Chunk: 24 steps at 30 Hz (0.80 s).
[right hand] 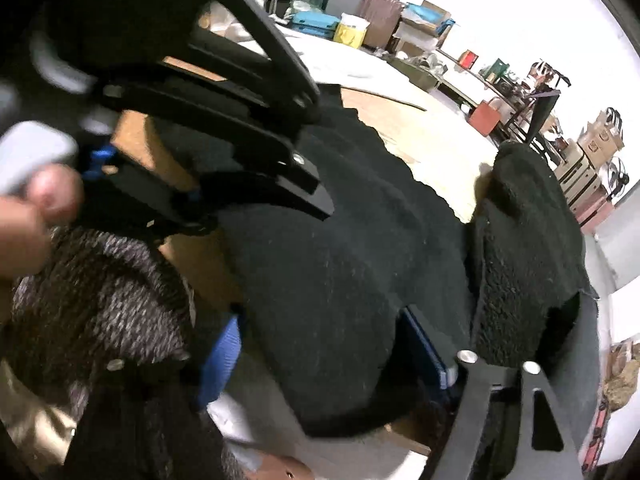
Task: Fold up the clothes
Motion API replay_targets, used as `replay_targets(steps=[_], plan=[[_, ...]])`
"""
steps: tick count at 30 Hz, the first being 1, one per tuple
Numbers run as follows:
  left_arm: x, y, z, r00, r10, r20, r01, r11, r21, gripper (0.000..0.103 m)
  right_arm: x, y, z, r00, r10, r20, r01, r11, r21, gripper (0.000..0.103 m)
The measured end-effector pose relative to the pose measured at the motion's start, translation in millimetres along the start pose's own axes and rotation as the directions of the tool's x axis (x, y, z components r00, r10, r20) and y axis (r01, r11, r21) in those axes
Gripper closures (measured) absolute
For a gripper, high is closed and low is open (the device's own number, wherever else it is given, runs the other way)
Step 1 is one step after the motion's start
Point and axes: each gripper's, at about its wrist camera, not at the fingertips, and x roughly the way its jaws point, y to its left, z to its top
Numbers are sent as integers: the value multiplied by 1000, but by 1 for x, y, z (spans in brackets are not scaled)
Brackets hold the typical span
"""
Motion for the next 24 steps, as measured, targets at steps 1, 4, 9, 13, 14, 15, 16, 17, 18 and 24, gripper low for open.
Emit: replay_targets(steps=[1,4,9,13,14,15,16,17,18,24], plan=[[0,1,0,1000,-6,-7,6,1000,-5,76,4,1,2,1000,-8,2,8,1000,-4,56],[-4,9,-1,999,-37,6,37,998,-54,66,1,-6,12,1000,-18,21,18,1000,9,75],[-31,37,-1,982,-105,155,134,973,-189,26,-12,-23,31,998,-29,59,26,999,45,84],[-60,61,10,961,-107,257,179,944,-278,25,-22,-36,47,995,-38,89,32,997,73,85],[-64,68,14,957,-83,279,170,937,-305,25,-24,-40,50,995,-41,96,33,996,80,85],[-64,73,17,955,-83,286,179,927,-330,25,-27,-43,54,994,-43,103,34,996,88,85],[-64,79,21,953,-85,291,190,916,-354,25,-29,-47,58,993,-46,111,35,995,95,85],[-61,82,25,951,-109,288,217,901,-375,25,-32,-49,61,992,-45,118,33,994,103,85],[-57,85,30,949,-135,285,245,885,-395,25,-35,-49,61,992,-40,123,26,993,113,85],[-52,79,53,938,-110,330,244,884,-398,26,-31,-55,60,993,-3,118,-10,994,113,85]])
